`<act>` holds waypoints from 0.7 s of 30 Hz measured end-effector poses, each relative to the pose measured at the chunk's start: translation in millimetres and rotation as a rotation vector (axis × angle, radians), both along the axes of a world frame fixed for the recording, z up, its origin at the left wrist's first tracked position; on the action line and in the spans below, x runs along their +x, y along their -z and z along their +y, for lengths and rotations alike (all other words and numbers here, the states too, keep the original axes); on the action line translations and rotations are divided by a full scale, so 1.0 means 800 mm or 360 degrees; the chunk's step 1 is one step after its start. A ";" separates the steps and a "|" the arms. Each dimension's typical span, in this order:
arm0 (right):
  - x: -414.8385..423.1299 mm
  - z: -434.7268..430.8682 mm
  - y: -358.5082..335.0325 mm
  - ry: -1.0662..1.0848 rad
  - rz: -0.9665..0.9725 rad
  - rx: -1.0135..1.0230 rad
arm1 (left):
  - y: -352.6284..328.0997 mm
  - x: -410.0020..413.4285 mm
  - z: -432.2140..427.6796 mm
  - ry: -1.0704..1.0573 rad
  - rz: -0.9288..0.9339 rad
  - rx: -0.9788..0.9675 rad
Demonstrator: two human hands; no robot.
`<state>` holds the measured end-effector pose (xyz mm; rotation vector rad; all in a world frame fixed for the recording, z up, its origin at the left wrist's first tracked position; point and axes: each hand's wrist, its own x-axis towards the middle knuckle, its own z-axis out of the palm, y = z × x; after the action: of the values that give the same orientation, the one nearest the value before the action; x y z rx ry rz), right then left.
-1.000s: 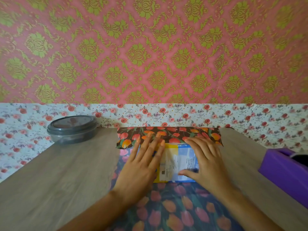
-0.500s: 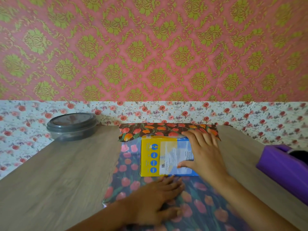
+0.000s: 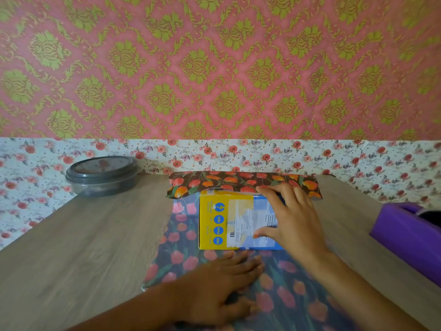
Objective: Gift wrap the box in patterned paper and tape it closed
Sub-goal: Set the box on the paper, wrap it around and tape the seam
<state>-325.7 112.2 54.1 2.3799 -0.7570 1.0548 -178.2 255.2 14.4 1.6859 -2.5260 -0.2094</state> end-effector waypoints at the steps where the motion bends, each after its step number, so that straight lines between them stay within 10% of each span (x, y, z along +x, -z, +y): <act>1: 0.000 -0.001 0.001 -0.0013 -0.0012 0.0014 | -0.001 0.000 0.001 0.0014 0.0043 -0.0008; 6: 0.001 -0.002 0.006 -0.0025 -0.0058 0.0080 | -0.029 -0.004 0.016 0.0138 0.0710 -0.0216; 11: 0.003 -0.002 0.006 0.0024 -0.0023 0.0063 | -0.062 0.031 -0.021 -0.0027 -0.0108 -0.1409; 15: 0.004 -0.001 0.006 0.0042 -0.0017 0.0047 | -0.075 0.073 -0.040 -0.0387 -0.0424 -0.1280; 21: 0.006 0.000 0.006 0.0022 -0.0020 0.0050 | -0.061 0.084 -0.019 -0.0606 0.0353 -0.1107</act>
<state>-321.2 112.3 49.3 2.3931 -0.7987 1.0609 -110.7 240.3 63.2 1.6619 -1.7627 0.4351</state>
